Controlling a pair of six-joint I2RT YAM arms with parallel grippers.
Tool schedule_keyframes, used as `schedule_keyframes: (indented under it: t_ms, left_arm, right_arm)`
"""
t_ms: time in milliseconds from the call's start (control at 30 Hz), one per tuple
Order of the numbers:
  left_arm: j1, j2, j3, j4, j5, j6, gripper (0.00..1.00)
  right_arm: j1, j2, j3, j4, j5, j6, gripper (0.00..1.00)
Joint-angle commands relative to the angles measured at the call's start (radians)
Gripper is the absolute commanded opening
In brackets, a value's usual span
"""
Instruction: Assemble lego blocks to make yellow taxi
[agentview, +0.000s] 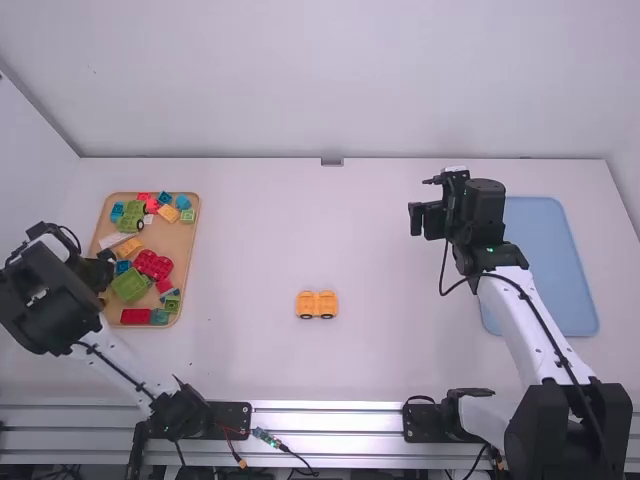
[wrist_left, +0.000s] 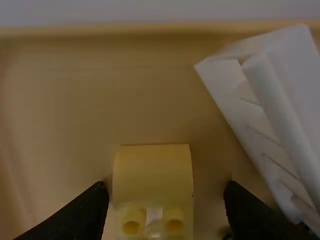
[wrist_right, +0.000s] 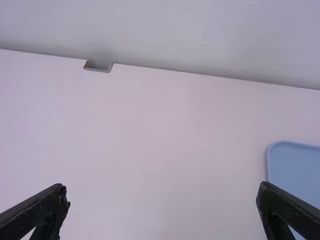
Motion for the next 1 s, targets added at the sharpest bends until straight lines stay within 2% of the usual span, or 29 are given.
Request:
schedule_keyframes:
  t_ms: [0, 300, 367, 467, 667, 700, 767, 900, 967]
  left_arm:
    - [-0.01, 0.024, -0.039, 0.001, 0.002, 0.015, 0.57]
    - [-0.008, 0.024, 0.011, -0.061, 0.002, -0.011, 0.38]
    - [-0.01, 0.024, 0.037, -0.082, 0.02, -0.011, 0.28]
    - [-0.009, 0.024, 0.063, -0.106, 0.031, -0.011, 0.2]
    - [-0.009, 0.024, 0.076, -0.111, 0.018, -0.011, 0.18]
    - [-0.008, 0.024, 0.076, -0.111, 0.019, -0.013, 0.14]
    - [-0.008, 0.024, 0.08, -0.119, 0.02, -0.027, 0.11]
    - [-0.016, 0.024, 0.118, -0.182, 0.016, -0.07, 0.11]
    - [-0.016, 0.024, 0.156, -0.245, -0.019, -0.124, 0.05]
  right_arm:
    - [0.002, 0.001, 0.018, 0.003, -0.002, 0.001, 0.99]
    - [0.002, 0.001, 0.018, 0.002, -0.002, 0.001, 0.99]
    - [0.002, 0.001, 0.018, 0.002, -0.001, 0.001, 0.99]
    - [0.002, 0.001, 0.018, 0.002, -0.002, 0.001, 0.99]
    - [0.002, 0.001, 0.018, 0.003, -0.002, 0.001, 0.99]
    - [0.002, 0.001, 0.018, 0.003, -0.001, 0.001, 0.99]
    - [0.002, 0.001, 0.018, 0.003, -0.002, 0.001, 0.99]
    - [0.002, 0.001, 0.018, 0.005, -0.001, 0.001, 0.99]
    - [0.002, 0.001, 0.018, 0.006, -0.002, 0.001, 0.99]
